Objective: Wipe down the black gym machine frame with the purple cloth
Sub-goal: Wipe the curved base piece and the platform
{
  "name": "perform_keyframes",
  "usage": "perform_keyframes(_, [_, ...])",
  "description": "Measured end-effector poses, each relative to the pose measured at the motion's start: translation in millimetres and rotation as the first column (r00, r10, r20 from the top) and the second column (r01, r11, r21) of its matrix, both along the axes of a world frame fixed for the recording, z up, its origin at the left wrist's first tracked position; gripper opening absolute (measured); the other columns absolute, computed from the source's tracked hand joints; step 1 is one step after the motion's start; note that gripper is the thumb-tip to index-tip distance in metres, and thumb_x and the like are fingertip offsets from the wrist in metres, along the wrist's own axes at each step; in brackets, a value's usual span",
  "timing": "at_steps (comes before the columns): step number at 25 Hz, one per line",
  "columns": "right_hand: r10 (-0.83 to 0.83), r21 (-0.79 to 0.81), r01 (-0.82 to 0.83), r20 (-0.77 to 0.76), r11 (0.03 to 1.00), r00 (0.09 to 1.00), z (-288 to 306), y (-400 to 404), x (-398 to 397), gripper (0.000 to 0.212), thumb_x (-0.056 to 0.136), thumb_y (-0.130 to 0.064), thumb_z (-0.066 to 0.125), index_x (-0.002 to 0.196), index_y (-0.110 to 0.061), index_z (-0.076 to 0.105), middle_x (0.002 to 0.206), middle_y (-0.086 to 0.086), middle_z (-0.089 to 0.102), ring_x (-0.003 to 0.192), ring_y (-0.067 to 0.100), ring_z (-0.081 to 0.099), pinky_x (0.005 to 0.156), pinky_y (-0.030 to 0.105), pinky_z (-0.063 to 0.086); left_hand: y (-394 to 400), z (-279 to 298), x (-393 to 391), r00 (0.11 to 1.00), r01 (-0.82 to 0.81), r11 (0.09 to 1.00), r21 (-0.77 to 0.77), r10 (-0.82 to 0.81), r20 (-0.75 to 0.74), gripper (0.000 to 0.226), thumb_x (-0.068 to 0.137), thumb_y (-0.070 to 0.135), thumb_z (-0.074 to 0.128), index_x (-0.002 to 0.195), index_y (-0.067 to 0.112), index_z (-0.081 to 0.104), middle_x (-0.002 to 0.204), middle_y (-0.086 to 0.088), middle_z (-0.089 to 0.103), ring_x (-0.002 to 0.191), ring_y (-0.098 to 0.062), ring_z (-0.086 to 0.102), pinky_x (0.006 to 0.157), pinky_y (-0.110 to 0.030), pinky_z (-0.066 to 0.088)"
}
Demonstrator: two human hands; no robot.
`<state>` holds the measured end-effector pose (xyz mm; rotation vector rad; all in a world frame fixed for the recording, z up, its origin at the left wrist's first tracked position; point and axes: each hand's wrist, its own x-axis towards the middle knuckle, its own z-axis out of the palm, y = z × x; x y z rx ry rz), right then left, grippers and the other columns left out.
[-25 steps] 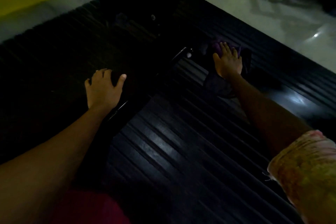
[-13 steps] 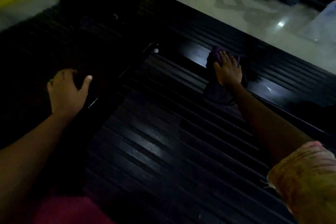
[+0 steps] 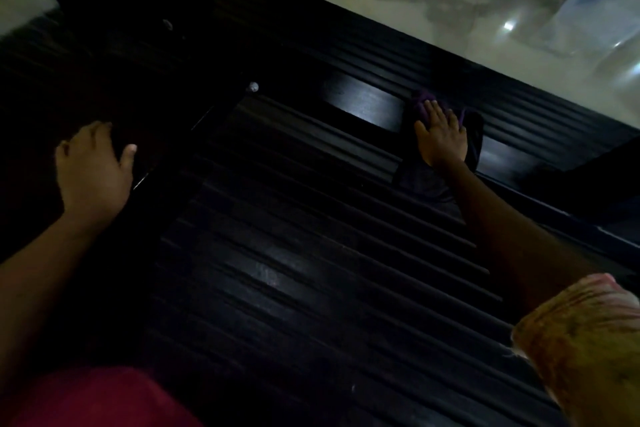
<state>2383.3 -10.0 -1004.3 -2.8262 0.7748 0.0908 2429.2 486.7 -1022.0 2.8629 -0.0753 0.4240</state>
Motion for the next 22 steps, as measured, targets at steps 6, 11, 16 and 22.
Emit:
perform_keyframes(6, [-0.005,-0.005,0.005,0.001,1.0,1.0,-3,1,3,0.058,0.1,-0.04,0.028,0.152,-0.025,0.009,0.16,-0.007,0.003,0.147,0.019,0.001,0.117,0.041,0.003,-207,33,36,0.834,0.515,0.854,-0.075,-0.52,-0.187,0.075,0.093,0.033,0.056,0.15,0.003,0.017,0.156,-0.018,0.018,0.143,-0.034,0.017,0.117,-0.044,0.014])
perform_keyframes(11, [0.078,-0.067,-0.077,0.014,0.995,0.997,-7,-10,-4,0.056,0.101,-0.041,0.027,0.152,-0.026,0.007,0.16,-0.007,0.002,0.147,0.018,0.001,0.117,0.04,0.003,-341,9,27,0.705,0.631,0.761,0.151,-0.481,-0.522,0.096,0.091,0.031,0.059,0.15,0.01,-0.014,0.159,-0.008,-0.017,0.146,-0.03,-0.013,0.118,-0.042,-0.006])
perform_keyframes(16, [-0.026,-0.076,0.028,0.032,0.997,0.999,-12,-73,-65,0.055,0.101,-0.039,0.029,0.152,-0.028,0.011,0.159,-0.009,0.006,0.147,0.016,0.004,0.117,0.039,0.007,-334,15,28,0.694,0.643,0.745,0.176,-0.47,-0.545,0.093,0.091,0.025,0.058,0.151,0.01,-0.012,0.159,-0.007,-0.016,0.146,-0.028,-0.011,0.119,-0.039,-0.001])
perform_keyframes(22, [-0.241,-0.043,0.242,0.031,0.969,0.97,-7,-131,-115,0.055,0.101,-0.037,0.029,0.152,-0.026,0.014,0.159,-0.009,0.007,0.146,0.015,0.005,0.116,0.038,0.009,-332,20,25,0.676,0.662,0.727,0.181,-0.476,-0.563,0.089,0.092,0.022,0.054,0.151,0.011,-0.012,0.159,-0.006,-0.017,0.147,-0.026,-0.011,0.119,-0.037,-0.001])
